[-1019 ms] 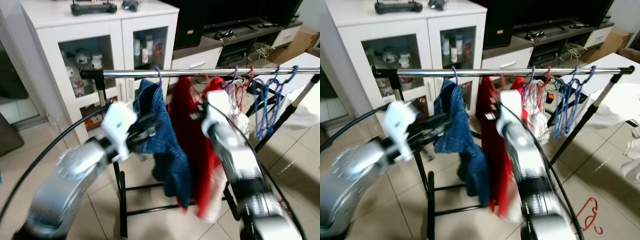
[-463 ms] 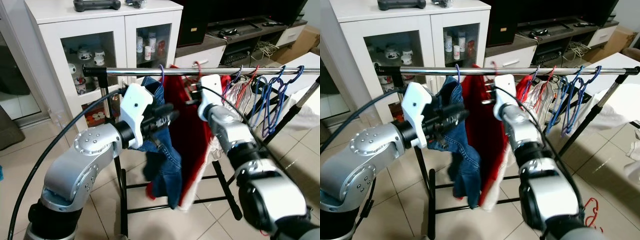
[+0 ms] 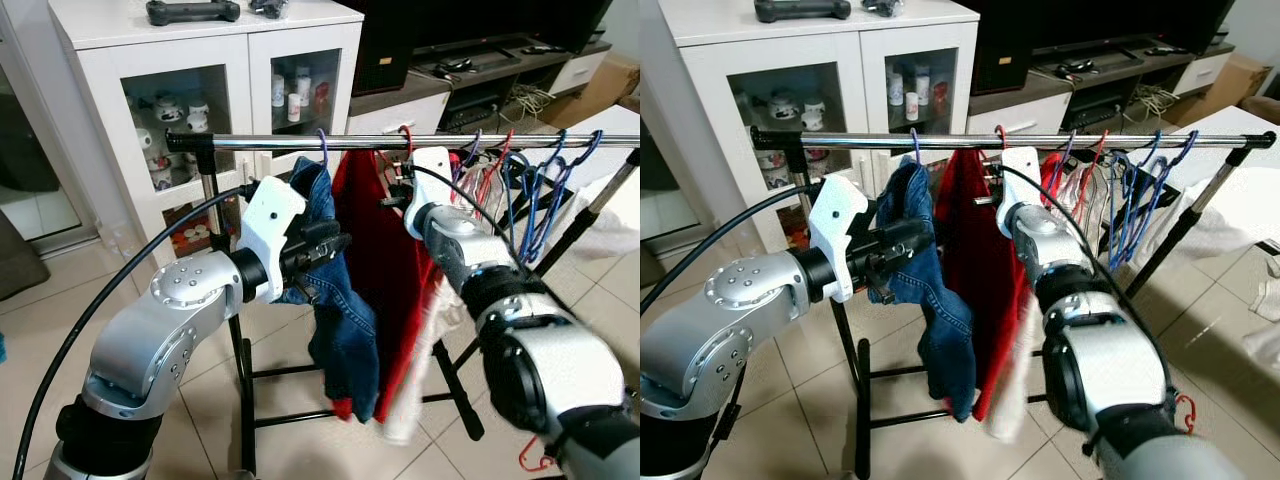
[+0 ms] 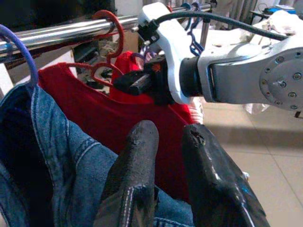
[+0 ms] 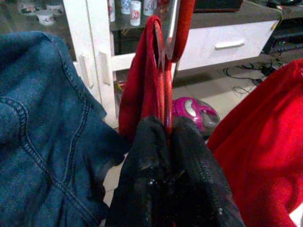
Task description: Hang hanger
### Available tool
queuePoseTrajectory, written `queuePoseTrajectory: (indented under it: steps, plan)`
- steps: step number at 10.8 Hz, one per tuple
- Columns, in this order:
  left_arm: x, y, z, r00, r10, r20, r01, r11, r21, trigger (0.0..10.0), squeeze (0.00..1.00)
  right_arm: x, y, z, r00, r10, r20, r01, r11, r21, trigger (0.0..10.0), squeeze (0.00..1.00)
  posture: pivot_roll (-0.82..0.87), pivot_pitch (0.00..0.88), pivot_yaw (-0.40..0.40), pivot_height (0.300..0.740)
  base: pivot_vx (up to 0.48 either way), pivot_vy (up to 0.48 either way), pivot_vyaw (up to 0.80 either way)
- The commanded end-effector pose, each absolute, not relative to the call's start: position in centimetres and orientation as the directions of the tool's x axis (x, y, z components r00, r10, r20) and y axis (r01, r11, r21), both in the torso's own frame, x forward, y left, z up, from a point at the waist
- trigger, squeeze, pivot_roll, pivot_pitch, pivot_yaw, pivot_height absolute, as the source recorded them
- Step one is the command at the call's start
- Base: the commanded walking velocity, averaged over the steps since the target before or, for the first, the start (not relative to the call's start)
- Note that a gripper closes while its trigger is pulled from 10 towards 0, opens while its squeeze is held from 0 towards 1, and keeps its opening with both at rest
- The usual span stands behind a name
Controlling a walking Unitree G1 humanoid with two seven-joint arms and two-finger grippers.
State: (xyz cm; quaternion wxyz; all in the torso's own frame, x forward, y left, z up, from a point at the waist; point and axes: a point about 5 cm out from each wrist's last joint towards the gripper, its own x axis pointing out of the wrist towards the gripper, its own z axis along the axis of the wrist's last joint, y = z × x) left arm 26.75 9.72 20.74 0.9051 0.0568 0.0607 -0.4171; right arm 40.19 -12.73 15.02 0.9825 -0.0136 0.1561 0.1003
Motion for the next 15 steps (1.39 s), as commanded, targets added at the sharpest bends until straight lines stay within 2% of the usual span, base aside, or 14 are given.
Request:
queuePoseTrajectory:
  steps: [1,3,5,7,12,15]
  plan:
    - [26.8,9.4,21.1,0.633,-0.757,-0.159,0.772,0.632,0.064,10.0,0.0,40.1,-13.1,14.7,0.918,0.19,-0.349,-0.194,0.981,0.025,10.0,0.0,0.18,0.0,-0.079,0.74,0.0,0.0,0.0]
    - [26.7,9.3,20.9,0.635,-0.756,-0.157,0.77,0.635,0.057,10.0,0.0,39.7,-12.5,13.5,0.887,0.223,-0.404,-0.223,0.974,0.048,10.0,0.0,0.18,0.0,-0.085,0.74,0.0,0.0,0.0]
    - [26.7,8.7,22.1,0.624,-0.78,-0.046,0.781,0.621,0.076,10.0,0.0,39.4,-11.9,13.1,0.876,0.241,-0.417,-0.239,0.969,0.057,10.0,0.0,0.18,0.0,-0.09,0.74,0.0,0.0,0.0]
    - [26.9,8.3,22.1,0.62,-0.783,-0.052,0.784,0.615,0.084,10.0,0.0,39.3,-11.5,12.7,0.87,0.249,-0.426,-0.244,0.967,0.066,10.0,0.0,0.18,0.0,-0.087,0.74,0.0,0.0,0.0]
    - [28.9,11.4,19.8,0.804,-0.561,-0.198,0.591,0.79,0.162,10.0,0.0,38.5,-11.6,11.2,0.842,0.275,-0.464,-0.267,0.96,0.086,10.0,0.0,0.18,0.0,-0.111,0.74,0.0,0.0,0.0]
    - [29.2,12.2,19.3,0.839,-0.498,-0.221,0.535,0.828,0.166,10.0,0.0,37.7,-11.8,9.7,0.794,0.292,-0.534,-0.302,0.951,0.07,10.0,0.0,0.18,0.0,-0.125,0.74,0.0,0.0,0.0]
